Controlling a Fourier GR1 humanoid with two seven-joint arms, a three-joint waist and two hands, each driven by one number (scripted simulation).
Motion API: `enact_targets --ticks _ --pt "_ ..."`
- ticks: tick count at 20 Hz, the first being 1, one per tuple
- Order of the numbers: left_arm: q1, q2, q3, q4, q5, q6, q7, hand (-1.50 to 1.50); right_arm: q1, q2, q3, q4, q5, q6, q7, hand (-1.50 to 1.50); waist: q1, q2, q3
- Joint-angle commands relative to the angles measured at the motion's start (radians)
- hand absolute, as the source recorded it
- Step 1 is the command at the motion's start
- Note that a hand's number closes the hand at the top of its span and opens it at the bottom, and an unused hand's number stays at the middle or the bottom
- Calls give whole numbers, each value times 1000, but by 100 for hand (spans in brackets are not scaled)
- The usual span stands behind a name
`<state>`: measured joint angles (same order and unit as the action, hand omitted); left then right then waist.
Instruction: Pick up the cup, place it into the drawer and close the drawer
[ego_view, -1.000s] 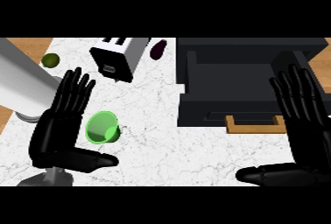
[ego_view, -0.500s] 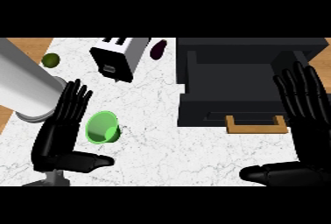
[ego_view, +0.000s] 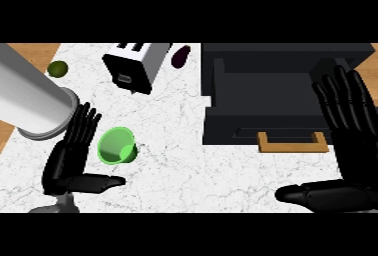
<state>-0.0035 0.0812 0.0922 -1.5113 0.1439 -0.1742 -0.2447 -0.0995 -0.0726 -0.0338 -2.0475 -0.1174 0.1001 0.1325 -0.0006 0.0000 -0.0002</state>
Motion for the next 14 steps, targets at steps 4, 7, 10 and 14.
enact_targets --ticks 4,7,10,14 --pt "-3 -18 -9 188 -59 -10 -151 -150 6 17 30 -25 27 -16 17 -150 0 0 0" --pt "-60 38 52 218 -3 -45 -106 -150 33 -1 -7 43 -9 43 -62 -150 1 0 0" --pt "-50 34 41 266 -26 -49 -156 -150 20 8 3 31 -4 28 -46 -150 1 0 0" --pt "-154 64 92 481 -22 -76 -261 -150 -5 -6 -11 -24 -20 12 21 -150 -2 0 0"
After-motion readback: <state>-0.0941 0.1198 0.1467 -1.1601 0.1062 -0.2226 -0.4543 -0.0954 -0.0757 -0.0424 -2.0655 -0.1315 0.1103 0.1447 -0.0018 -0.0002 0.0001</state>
